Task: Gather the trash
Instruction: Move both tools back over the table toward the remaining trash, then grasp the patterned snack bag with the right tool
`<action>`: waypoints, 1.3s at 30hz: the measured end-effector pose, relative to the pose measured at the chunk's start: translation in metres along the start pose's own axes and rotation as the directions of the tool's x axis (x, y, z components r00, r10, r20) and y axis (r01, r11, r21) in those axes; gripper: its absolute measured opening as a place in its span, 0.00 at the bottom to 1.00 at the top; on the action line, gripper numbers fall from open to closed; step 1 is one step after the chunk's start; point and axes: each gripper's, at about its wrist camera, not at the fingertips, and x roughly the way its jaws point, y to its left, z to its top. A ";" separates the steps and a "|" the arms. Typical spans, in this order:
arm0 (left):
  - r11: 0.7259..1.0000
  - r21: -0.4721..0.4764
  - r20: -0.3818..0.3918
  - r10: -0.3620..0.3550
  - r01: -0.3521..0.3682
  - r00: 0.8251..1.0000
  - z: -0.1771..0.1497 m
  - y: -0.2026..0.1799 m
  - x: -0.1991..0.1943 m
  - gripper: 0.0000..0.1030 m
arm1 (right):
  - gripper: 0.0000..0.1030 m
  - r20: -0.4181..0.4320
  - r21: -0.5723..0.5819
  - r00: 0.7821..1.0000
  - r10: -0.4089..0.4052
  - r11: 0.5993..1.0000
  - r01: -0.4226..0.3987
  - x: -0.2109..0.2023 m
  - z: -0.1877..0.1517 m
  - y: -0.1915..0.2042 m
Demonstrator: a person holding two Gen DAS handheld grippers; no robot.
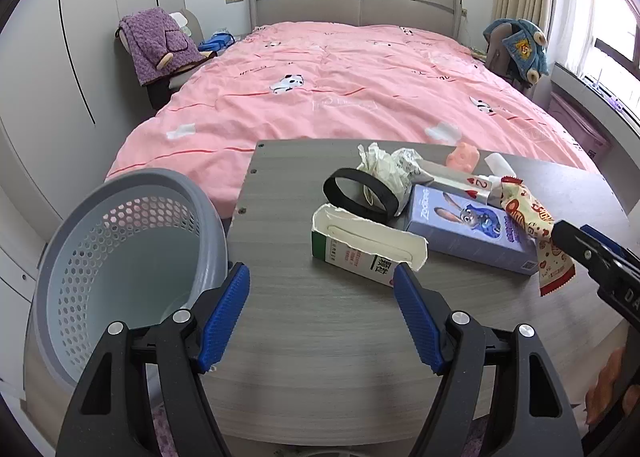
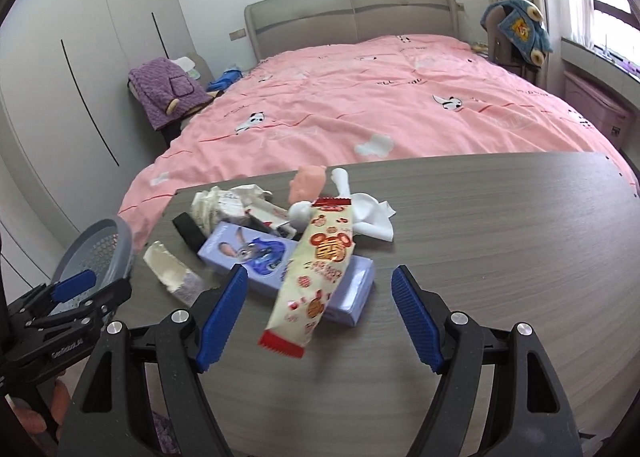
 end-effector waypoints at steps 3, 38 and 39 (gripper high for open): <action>1.000 0.004 -0.007 0.006 -0.006 1.000 -0.001 -0.001 0.002 0.69 | 0.71 -0.007 -0.007 1.000 -0.005 1.000 0.005 0.009 0.001 0.001; 0.999 0.022 -0.019 -0.042 0.043 0.999 -0.006 -0.017 0.008 0.69 | 0.37 0.012 0.036 0.999 0.033 0.999 -0.033 -0.004 -0.012 -0.007; 0.998 0.025 -0.021 -0.049 0.049 0.999 -0.006 -0.020 0.010 0.69 | 0.37 0.012 0.040 0.999 0.033 0.999 -0.033 -0.005 -0.012 -0.008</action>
